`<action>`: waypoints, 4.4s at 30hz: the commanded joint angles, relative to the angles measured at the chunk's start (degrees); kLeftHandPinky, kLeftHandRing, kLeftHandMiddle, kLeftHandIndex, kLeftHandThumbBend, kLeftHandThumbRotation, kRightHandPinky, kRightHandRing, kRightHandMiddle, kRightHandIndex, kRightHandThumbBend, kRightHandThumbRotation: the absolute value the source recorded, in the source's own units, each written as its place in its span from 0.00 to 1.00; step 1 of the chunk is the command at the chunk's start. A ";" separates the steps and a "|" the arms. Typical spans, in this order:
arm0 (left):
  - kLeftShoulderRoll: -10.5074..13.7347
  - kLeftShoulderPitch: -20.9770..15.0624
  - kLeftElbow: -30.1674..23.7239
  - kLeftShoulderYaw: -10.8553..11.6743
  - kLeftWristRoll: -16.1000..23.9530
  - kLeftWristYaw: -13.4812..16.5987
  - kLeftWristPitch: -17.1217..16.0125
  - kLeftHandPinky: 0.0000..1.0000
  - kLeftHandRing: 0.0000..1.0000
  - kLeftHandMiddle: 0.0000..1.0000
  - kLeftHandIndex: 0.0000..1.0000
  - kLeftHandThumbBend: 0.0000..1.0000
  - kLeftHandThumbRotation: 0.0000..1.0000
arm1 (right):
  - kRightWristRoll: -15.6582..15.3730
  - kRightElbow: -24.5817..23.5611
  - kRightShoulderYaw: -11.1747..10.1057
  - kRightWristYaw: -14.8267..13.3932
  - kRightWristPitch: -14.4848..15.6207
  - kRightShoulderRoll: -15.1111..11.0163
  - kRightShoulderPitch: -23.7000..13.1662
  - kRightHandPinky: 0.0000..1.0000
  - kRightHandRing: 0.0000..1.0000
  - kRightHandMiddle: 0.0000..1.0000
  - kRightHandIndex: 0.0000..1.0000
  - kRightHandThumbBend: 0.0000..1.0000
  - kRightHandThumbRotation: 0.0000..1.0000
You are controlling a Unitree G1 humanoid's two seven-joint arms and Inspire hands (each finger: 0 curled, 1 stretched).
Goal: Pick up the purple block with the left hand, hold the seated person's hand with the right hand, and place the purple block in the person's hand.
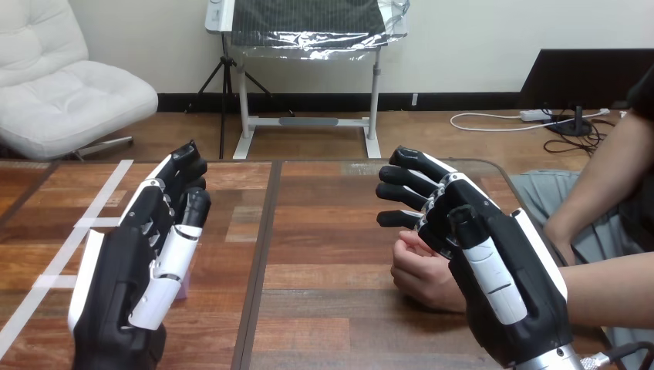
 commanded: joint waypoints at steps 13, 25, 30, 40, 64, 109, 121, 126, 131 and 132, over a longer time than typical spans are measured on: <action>0.83 -3.76 0.69 1.07 4.77 0.63 -1.48 0.90 0.86 0.85 0.86 0.41 0.69 | -0.33 -2.08 -0.57 -0.03 -1.14 -0.18 -3.76 0.71 0.81 0.82 0.83 0.72 0.77; 1.97 -4.60 2.39 2.16 10.71 1.95 -1.88 0.75 0.82 0.83 0.83 0.39 0.65 | -0.30 -2.04 -0.53 -0.03 -1.27 -0.07 -3.80 0.70 0.81 0.82 0.83 0.72 0.78; 3.42 -5.06 3.25 2.98 15.28 2.65 -2.08 0.71 0.82 0.84 0.83 0.37 0.62 | -0.36 -1.95 -0.56 0.03 -1.39 -0.12 -3.85 0.70 0.81 0.82 0.83 0.72 0.77; 6.01 -6.32 5.88 4.42 22.94 4.59 -3.22 0.60 0.78 0.81 0.81 0.43 0.47 | -0.48 -2.00 -0.61 0.05 -1.33 -0.24 -3.80 0.70 0.81 0.81 0.82 0.72 0.78; 11.88 -11.68 13.81 6.37 32.38 5.85 -0.57 0.71 0.79 0.83 0.81 0.59 0.30 | -0.66 -1.83 -0.82 0.13 -1.73 -0.33 -3.52 0.70 0.81 0.82 0.82 0.73 0.77; 20.74 -24.87 35.48 4.30 38.13 7.95 -0.17 0.75 0.78 0.82 0.80 0.66 0.31 | -0.96 -1.62 -1.12 0.26 -2.04 -0.26 -3.51 0.70 0.81 0.81 0.82 0.72 0.77; 22.91 -28.34 39.99 2.07 40.16 6.99 1.46 0.82 0.81 0.85 0.81 0.65 0.32 | -0.71 -1.92 -1.01 0.26 -1.67 -0.03 -3.42 0.70 0.81 0.82 0.82 0.72 0.76; 23.70 -29.88 42.13 0.97 40.76 6.83 1.77 0.83 0.83 0.86 0.82 0.65 0.34 | -0.98 -1.83 -1.03 0.24 -1.94 -0.03 -3.45 0.70 0.81 0.82 0.82 0.73 0.77; 24.19 -31.11 43.58 0.01 40.78 6.68 2.28 0.83 0.83 0.86 0.82 0.66 0.35 | -0.98 -1.73 -1.06 0.31 -2.13 -0.03 -3.50 0.70 0.81 0.82 0.82 0.73 0.77; 24.30 -31.47 43.92 -0.28 40.93 6.44 2.65 0.83 0.84 0.86 0.82 0.66 0.35 | -1.02 -1.69 -1.08 0.30 -2.21 -0.01 -3.48 0.70 0.81 0.82 0.82 0.73 0.77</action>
